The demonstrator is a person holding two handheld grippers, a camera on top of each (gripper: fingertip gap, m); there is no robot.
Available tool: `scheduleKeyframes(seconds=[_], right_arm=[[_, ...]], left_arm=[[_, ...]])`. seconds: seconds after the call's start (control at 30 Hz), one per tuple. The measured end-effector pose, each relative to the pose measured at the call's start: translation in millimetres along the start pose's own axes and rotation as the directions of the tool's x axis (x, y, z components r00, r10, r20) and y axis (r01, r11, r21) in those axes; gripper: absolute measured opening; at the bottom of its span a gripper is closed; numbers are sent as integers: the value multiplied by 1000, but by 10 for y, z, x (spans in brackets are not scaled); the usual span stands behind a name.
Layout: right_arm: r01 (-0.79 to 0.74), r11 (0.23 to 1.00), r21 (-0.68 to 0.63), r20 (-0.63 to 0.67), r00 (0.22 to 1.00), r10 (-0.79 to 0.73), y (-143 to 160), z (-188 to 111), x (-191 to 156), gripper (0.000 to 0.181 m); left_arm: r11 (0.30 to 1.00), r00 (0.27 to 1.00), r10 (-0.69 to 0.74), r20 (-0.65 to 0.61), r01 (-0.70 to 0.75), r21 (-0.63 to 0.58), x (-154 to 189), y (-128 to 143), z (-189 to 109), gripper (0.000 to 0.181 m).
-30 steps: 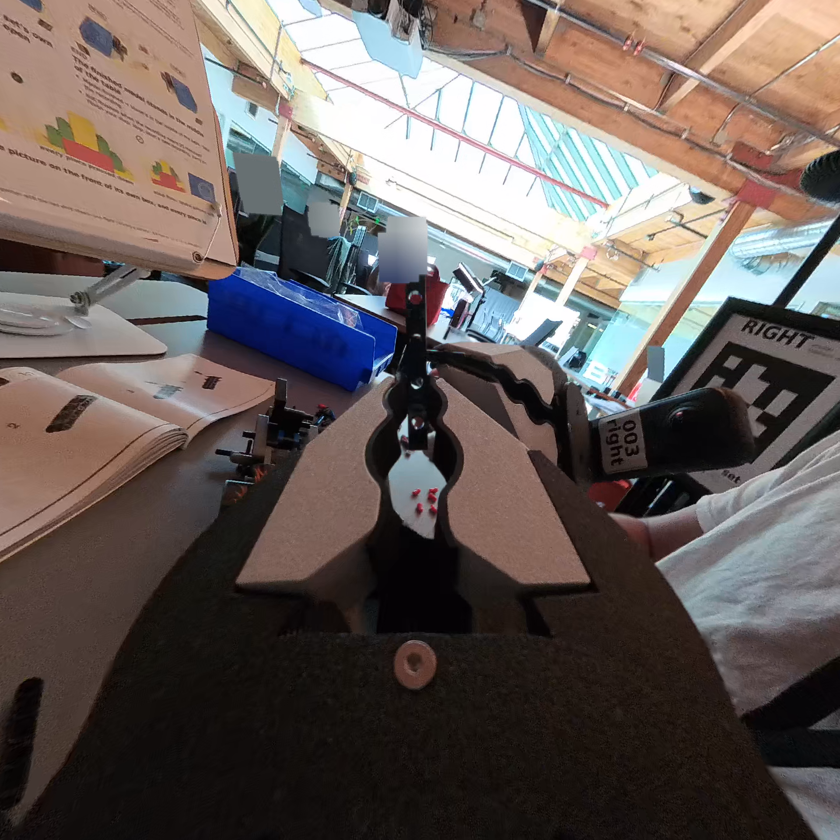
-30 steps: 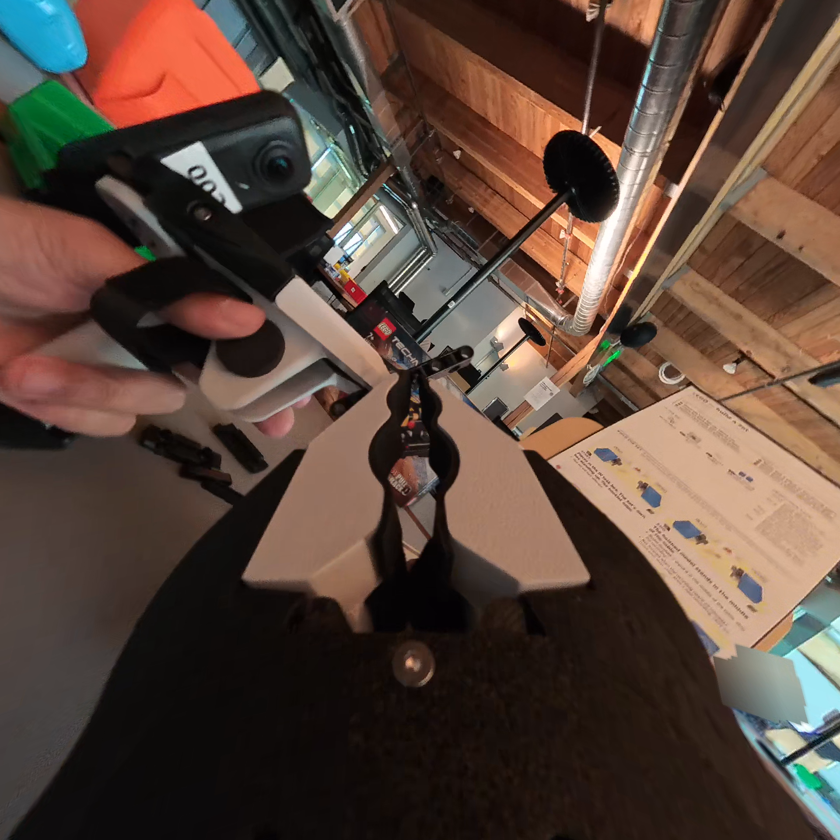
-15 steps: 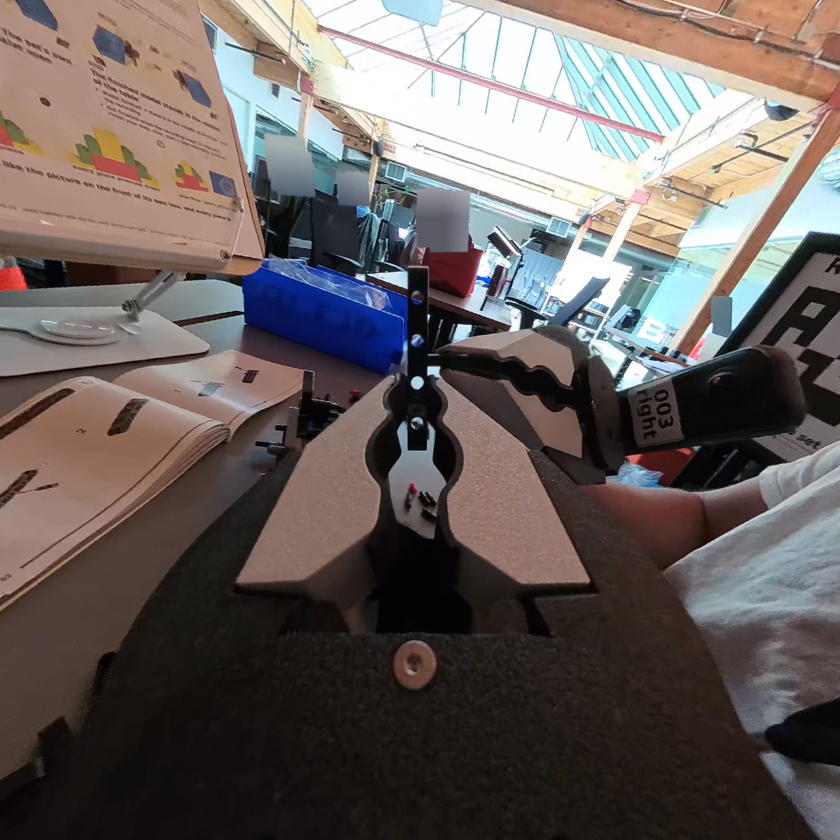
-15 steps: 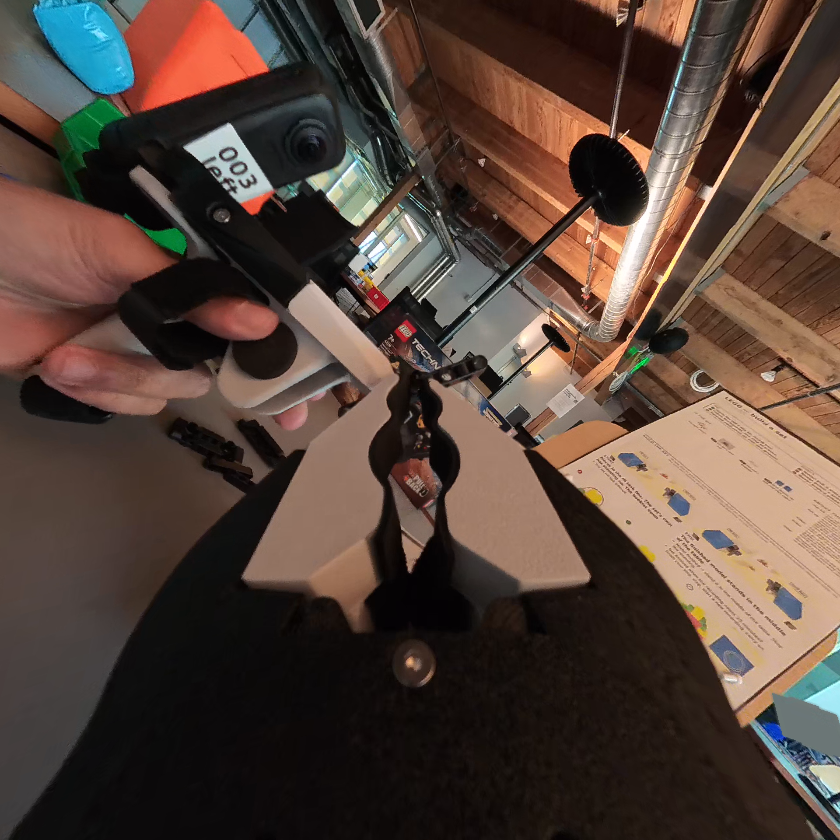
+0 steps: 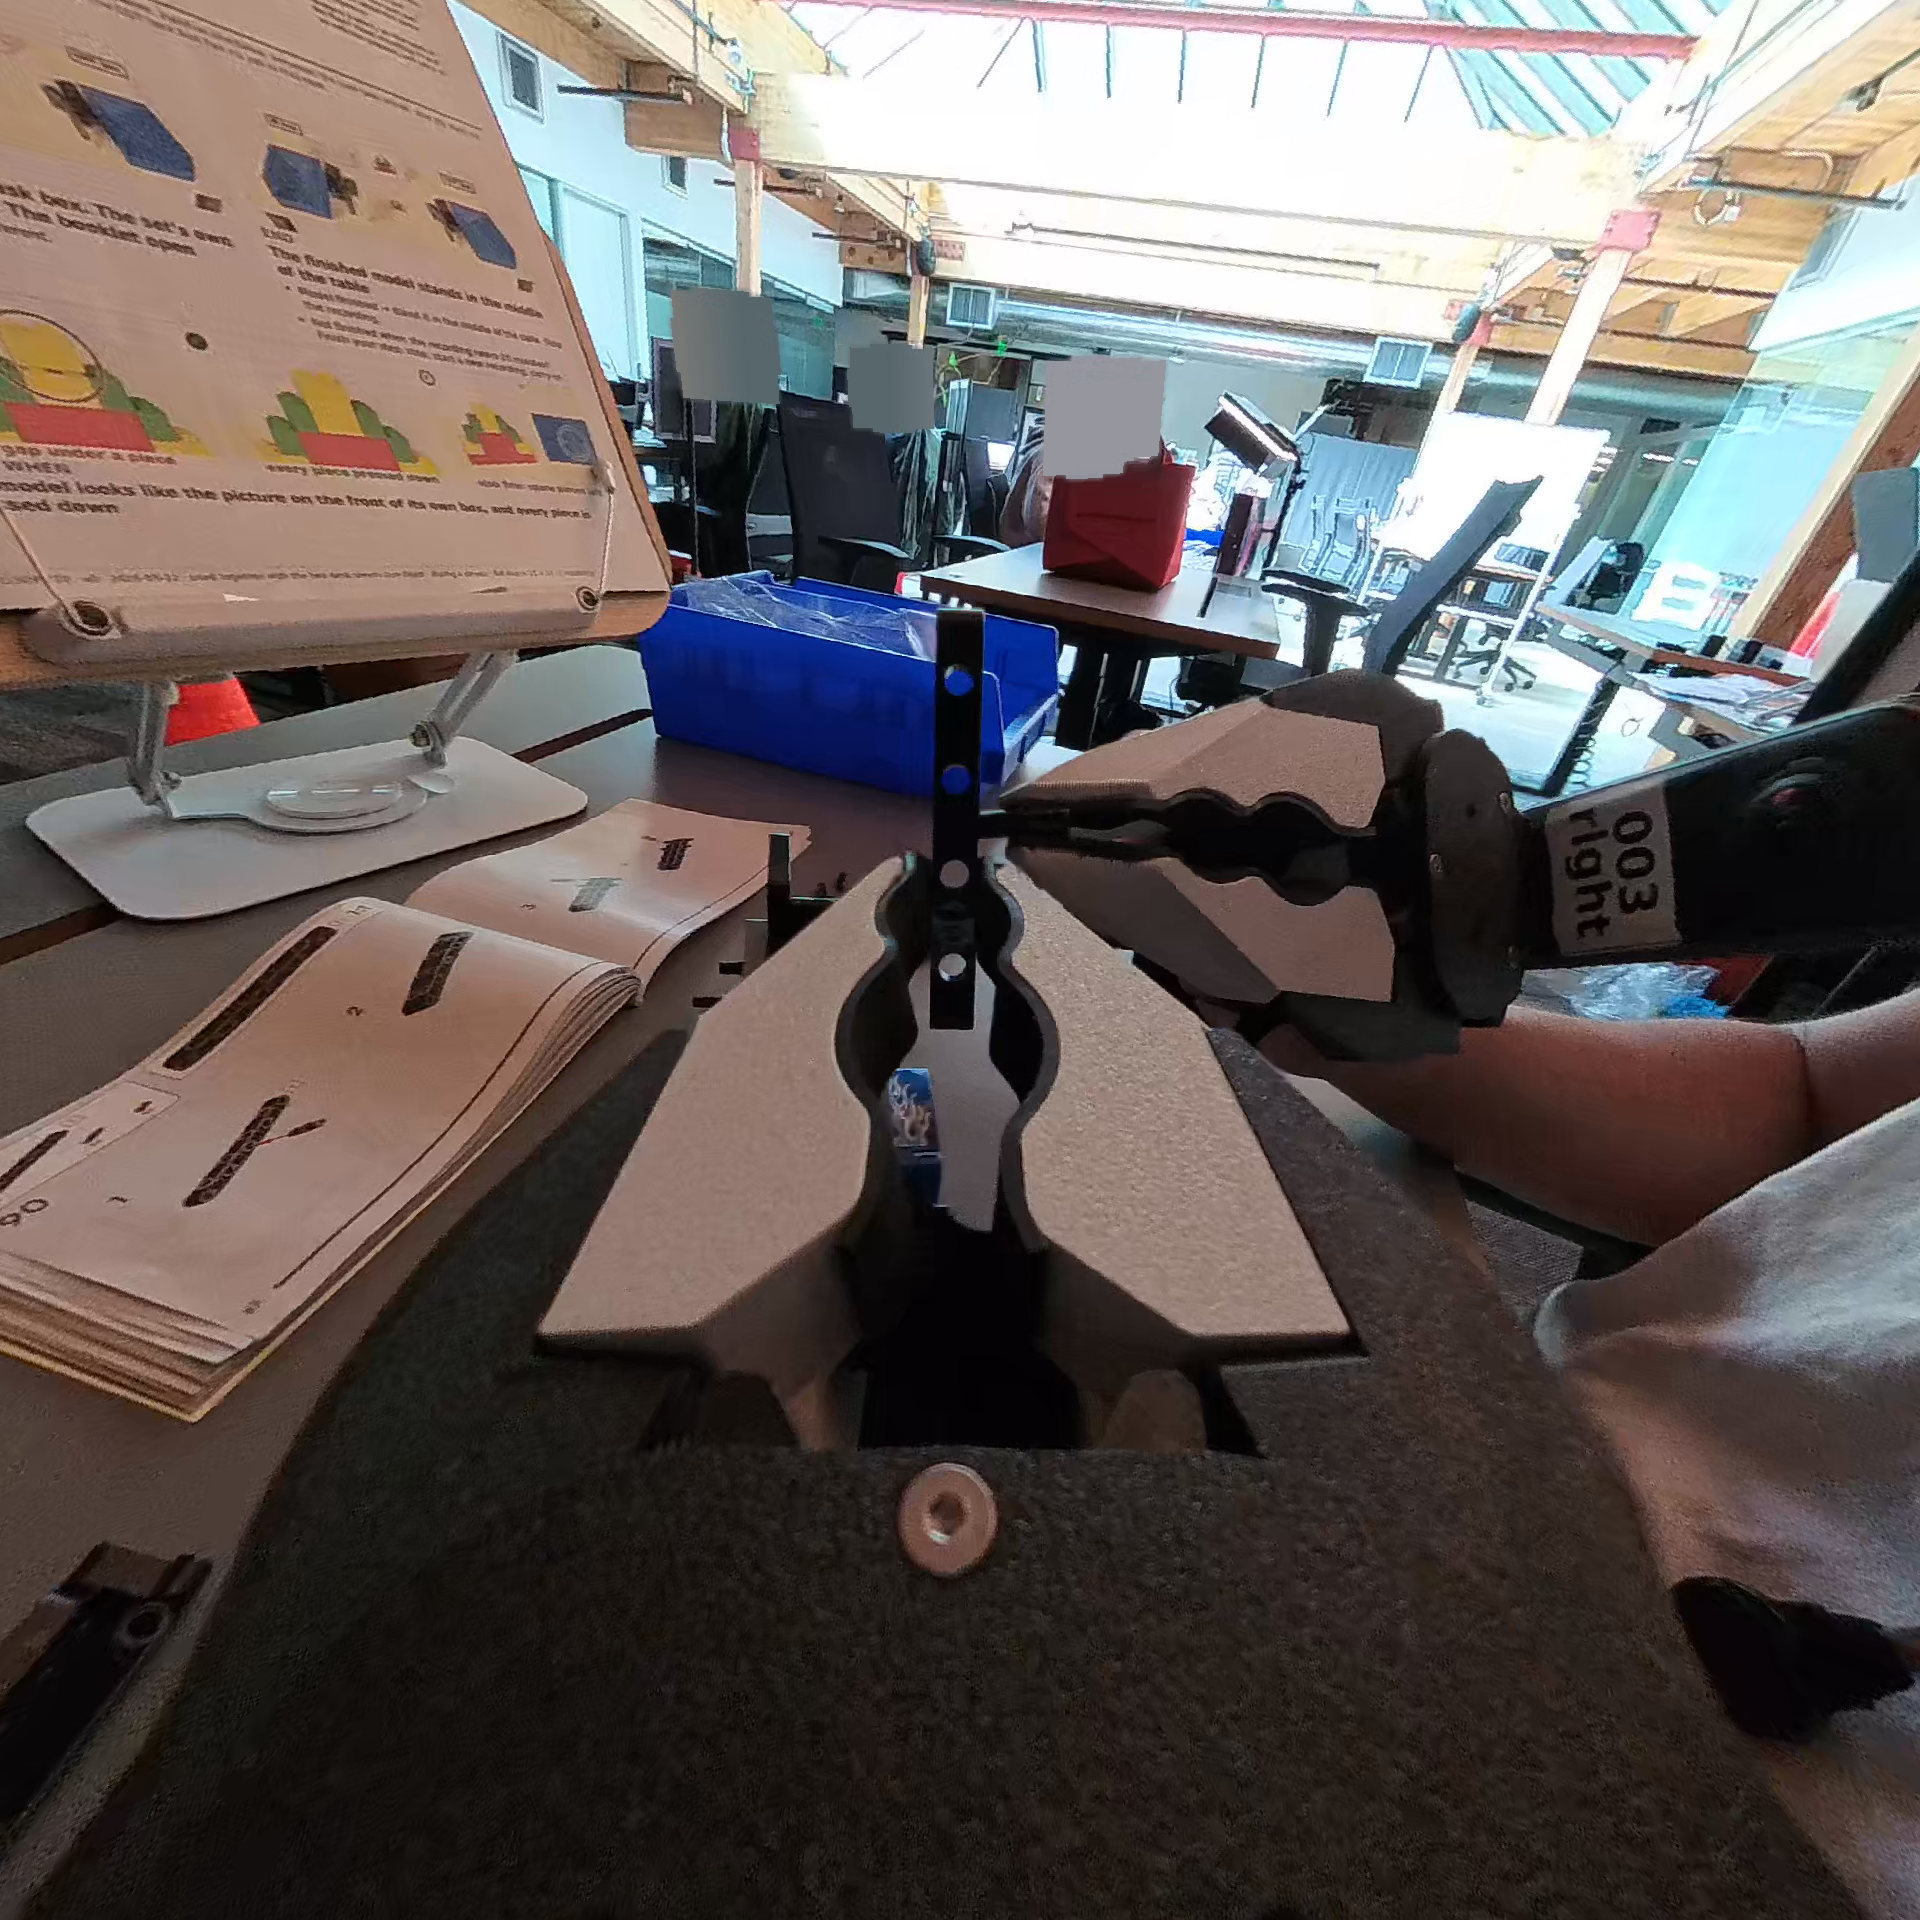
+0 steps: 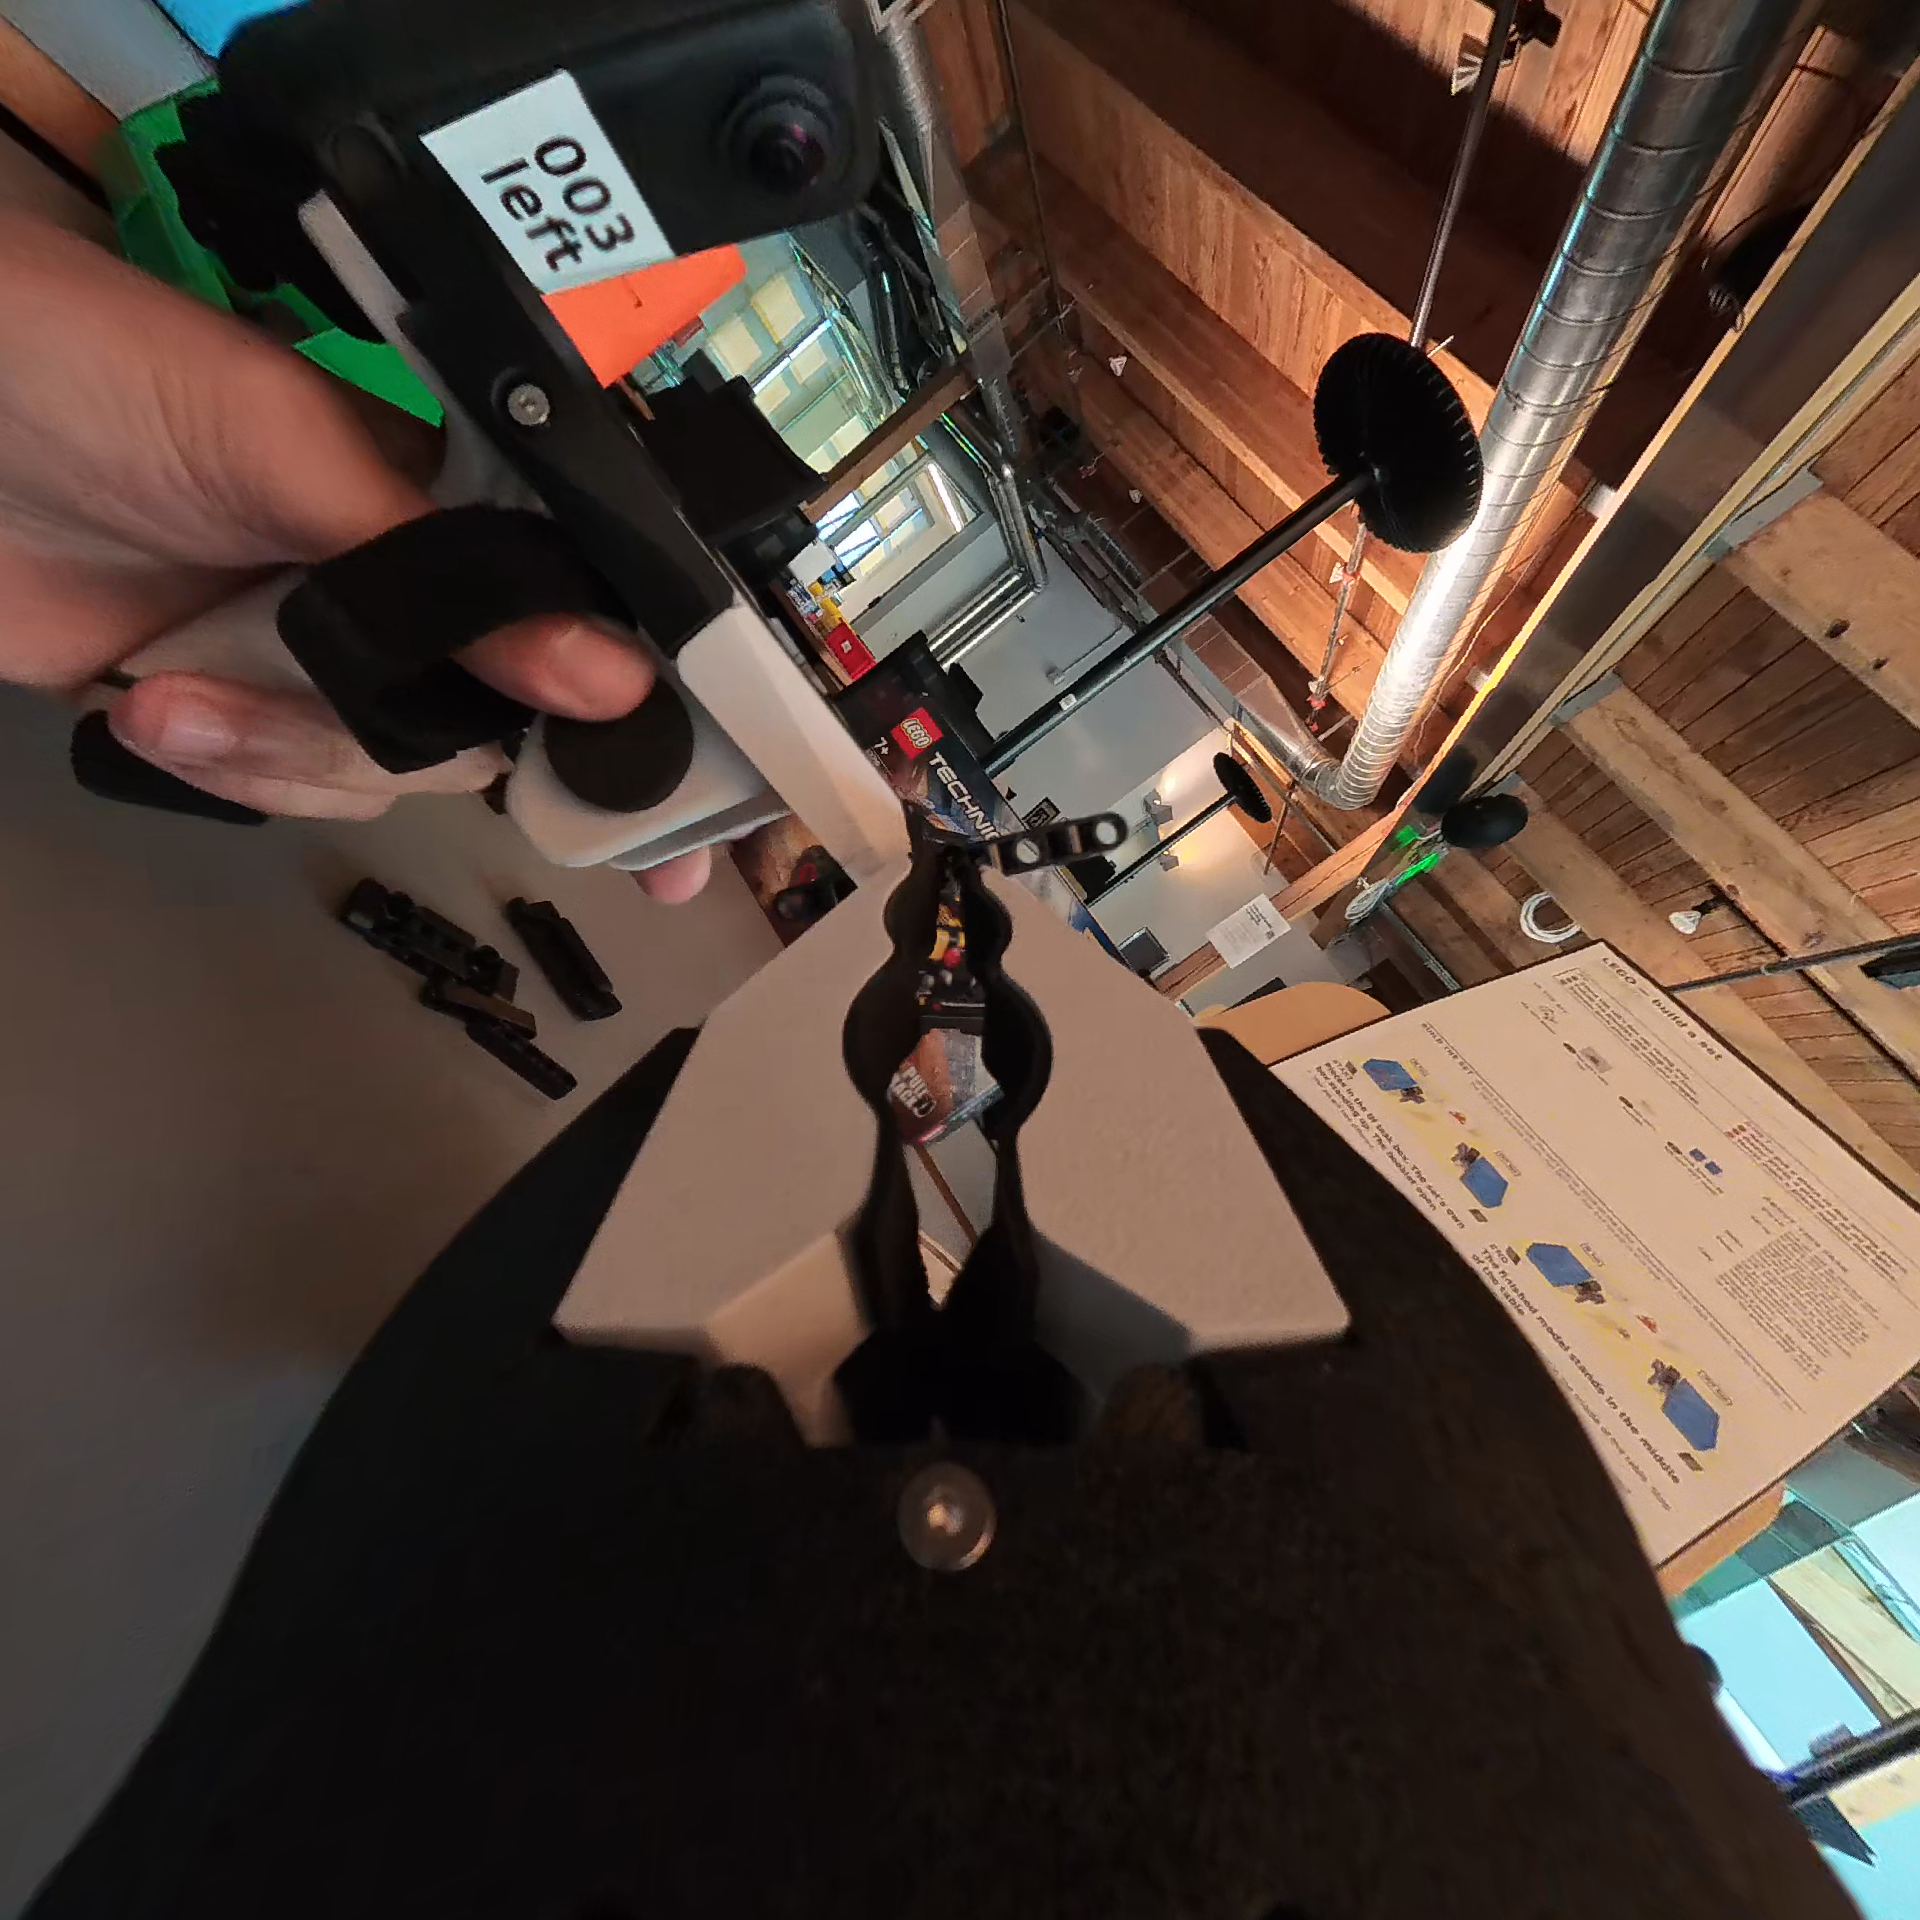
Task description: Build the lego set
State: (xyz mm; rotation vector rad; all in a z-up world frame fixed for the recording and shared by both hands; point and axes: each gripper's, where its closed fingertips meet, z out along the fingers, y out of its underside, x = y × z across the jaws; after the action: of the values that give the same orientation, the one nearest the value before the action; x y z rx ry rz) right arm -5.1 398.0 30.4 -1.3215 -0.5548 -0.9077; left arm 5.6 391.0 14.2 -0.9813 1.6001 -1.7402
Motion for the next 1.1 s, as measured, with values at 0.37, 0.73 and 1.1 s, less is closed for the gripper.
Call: scheduleKeyframes(seconds=[0.37,0.73,1.1], right_arm=[[-85,996,9,22,996,85,-3,12,-5,3],[-357,934,25,69,933,354,-8,21,-13,4],[-486,873,45,110,871,479,-5,2,-17,4]], left_arm=[[1000,1000,6,-3,-6,14,1,5,-2,6],[993,993,110,46,-112,26,9,3,0,6],[998,999,16,-28,-14,63,30,0,3,6]])
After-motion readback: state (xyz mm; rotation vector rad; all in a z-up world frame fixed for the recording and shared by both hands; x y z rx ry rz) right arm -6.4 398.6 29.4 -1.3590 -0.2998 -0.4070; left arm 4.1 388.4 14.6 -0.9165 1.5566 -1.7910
